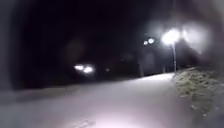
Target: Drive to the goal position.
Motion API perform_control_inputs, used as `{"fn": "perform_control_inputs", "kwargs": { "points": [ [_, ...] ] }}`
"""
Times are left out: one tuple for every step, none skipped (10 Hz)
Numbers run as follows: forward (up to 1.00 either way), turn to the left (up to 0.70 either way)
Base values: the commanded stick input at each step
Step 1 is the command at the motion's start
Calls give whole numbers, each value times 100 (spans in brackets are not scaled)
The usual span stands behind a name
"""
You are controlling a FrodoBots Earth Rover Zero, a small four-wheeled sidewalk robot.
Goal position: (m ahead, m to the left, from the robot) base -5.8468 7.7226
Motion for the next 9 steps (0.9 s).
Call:
{"fn": "perform_control_inputs", "kwargs": {
  "points": [
    [0,100],
    [0,100],
    [0,100],
    [0,100],
    [0,100],
    [0,100],
    [0,100],
    [0,100],
    [0,100]
  ]
}}
